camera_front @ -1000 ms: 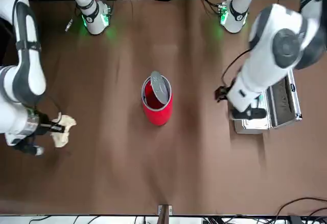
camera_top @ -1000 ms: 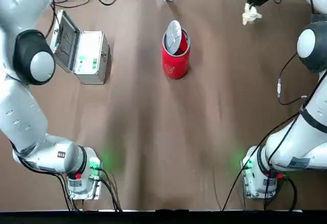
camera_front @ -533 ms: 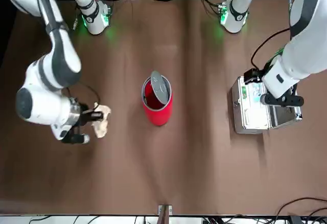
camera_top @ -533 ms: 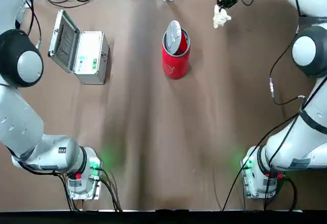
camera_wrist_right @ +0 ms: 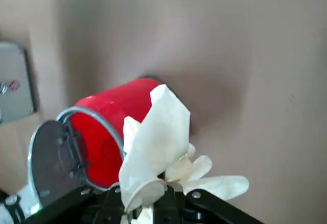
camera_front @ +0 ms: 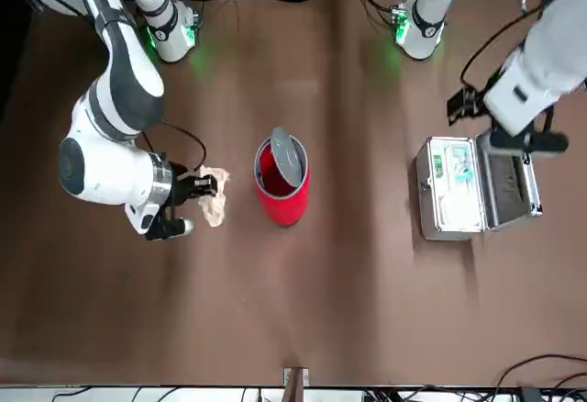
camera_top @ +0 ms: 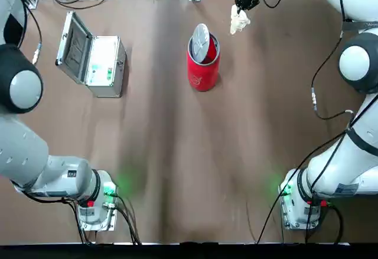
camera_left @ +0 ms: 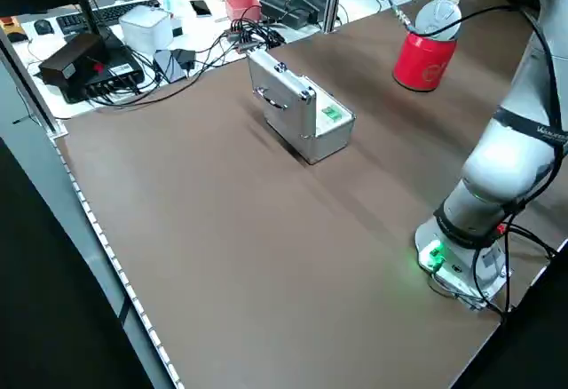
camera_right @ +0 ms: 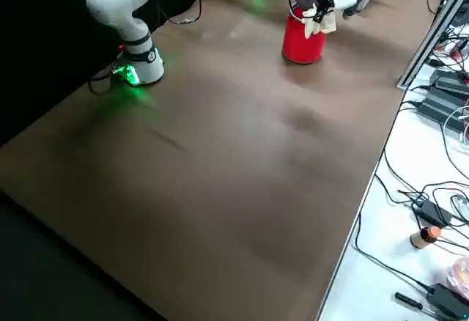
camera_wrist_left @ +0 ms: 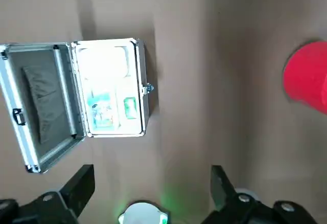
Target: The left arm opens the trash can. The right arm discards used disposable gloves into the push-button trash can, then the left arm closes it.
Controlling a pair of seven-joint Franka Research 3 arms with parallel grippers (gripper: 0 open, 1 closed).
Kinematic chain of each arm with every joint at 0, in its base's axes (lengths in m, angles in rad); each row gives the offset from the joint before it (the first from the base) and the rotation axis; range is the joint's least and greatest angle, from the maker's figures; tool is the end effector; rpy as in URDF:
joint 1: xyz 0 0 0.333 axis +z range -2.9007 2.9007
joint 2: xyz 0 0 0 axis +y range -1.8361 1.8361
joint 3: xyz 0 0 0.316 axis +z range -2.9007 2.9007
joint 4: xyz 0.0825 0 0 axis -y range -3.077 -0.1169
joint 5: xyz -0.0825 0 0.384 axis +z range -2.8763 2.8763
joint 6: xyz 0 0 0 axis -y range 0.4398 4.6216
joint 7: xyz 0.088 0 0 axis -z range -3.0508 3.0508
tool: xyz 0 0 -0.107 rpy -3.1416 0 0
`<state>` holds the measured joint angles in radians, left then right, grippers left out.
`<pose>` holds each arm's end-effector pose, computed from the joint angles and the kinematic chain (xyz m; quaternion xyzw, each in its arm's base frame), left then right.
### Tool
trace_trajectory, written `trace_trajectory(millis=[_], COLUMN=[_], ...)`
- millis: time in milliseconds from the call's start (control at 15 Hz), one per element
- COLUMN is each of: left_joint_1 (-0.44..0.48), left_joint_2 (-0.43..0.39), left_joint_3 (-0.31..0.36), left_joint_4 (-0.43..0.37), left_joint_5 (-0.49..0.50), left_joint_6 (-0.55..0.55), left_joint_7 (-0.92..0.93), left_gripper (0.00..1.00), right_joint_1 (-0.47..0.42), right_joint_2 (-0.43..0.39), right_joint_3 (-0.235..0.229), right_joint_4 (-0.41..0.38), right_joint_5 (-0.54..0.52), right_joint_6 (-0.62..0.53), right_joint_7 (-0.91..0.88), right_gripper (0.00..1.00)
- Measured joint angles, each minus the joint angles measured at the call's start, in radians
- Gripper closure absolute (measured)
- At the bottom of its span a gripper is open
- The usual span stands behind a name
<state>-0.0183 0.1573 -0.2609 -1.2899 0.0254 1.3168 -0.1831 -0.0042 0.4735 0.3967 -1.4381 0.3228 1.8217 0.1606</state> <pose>0.5562 -0.1411 0.6465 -0.9970 0.0453 0.0627 0.0067 0.6389 0.2428 0.4404 -0.9686 -0.0514 0.0925 0.2250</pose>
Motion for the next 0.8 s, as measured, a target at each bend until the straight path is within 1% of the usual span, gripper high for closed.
trace_trajectory(millis=[133,200,467,533,733,800], left_joint_1=[0.000,-0.001,-0.014,-0.030,-0.125,-0.133], left_joint_2=[-0.032,-0.045,-0.045,-0.046,-0.047,-0.047], left_joint_3=[0.002,0.011,0.036,0.056,0.203,0.228], left_joint_4=[-0.001,-0.002,-0.007,-0.007,-0.007,-0.007], left_joint_5=[0.000,0.000,-0.001,-0.004,-0.065,-0.074], left_joint_6=[-0.008,-0.010,0.004,0.006,0.022,0.027], left_joint_7=[0.048,0.087,0.125,0.125,0.127,0.133], left_gripper=[0.00,0.00,0.00,0.00,0.00,0.00], right_joint_1=[0.000,-0.001,-0.001,0.001,0.016,0.024], right_joint_2=[0.000,0.000,0.001,0.001,0.008,0.011], right_joint_3=[0.004,0.004,0.007,0.010,0.016,0.016], right_joint_4=[-0.001,-0.004,-0.024,-0.027,-0.036,-0.040], right_joint_5=[0.039,0.127,0.186,0.200,0.256,0.273], right_joint_6=[0.000,-0.004,-0.015,-0.017,-0.021,-0.021], right_joint_7=[-0.093,-0.131,-0.152,-0.153,-0.153,-0.153], right_gripper=[0.93,0.93,0.93,0.93,0.93,0.93])
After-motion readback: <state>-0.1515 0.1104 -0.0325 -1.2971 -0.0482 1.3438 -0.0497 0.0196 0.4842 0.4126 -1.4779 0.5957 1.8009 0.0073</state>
